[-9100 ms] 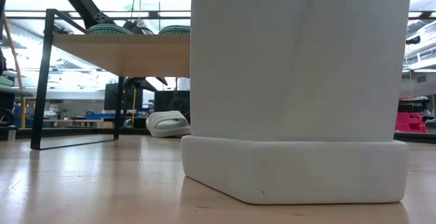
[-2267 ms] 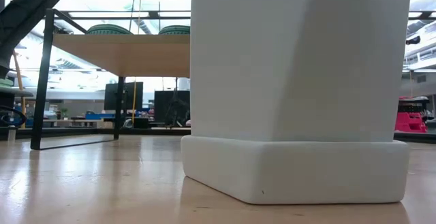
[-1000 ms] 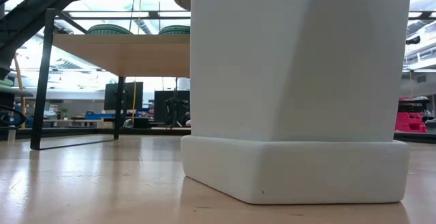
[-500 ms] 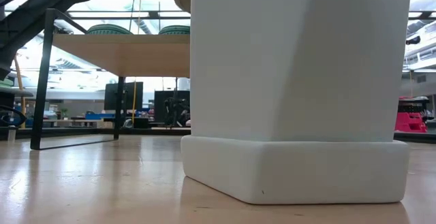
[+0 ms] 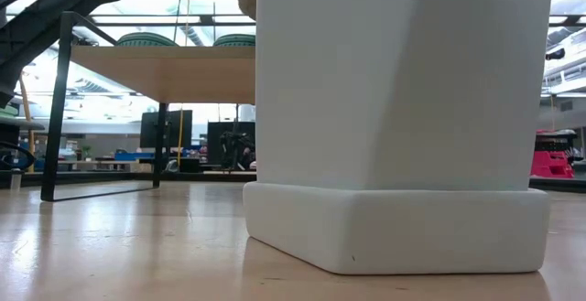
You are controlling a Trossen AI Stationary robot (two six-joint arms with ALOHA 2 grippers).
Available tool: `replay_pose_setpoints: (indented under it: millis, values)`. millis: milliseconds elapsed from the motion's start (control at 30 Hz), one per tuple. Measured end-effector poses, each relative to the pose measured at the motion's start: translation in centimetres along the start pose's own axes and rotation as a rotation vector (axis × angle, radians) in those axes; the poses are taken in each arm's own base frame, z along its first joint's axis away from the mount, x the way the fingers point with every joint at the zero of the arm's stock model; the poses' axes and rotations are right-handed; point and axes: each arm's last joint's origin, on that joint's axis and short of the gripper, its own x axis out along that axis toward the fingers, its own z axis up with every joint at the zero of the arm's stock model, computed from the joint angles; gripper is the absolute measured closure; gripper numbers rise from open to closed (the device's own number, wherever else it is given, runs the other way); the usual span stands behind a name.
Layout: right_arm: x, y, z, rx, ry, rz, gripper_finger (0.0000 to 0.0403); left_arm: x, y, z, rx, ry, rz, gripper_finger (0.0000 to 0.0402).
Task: Pick and place slides into the shelf
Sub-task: Put the gray slipper on the shelf
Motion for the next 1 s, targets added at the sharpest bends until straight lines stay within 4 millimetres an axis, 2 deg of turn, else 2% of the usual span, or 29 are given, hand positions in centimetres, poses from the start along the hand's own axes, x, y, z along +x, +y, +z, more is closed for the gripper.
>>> replay_pose_setpoints:
  millis: [367, 633, 1000]
  values:
    - [0.0, 0.0, 0.0, 0.000, 0.000, 0.000, 0.0161, 0.0, 0.0, 0.2, -0.001, -0.016, 0.009, 0.0352]
    - [0.0, 0.0, 0.0, 0.000, 0.000, 0.001, 0.0161, 1.1, 0.7, 0.2, -0.027, 0.016, 0.027, 0.0352]
    - [0.0, 0.0, 0.0, 0.000, -0.001, 0.004, 0.0161, 1.0, 0.8, 0.3, -0.026, 0.011, 0.031, 0.0352]
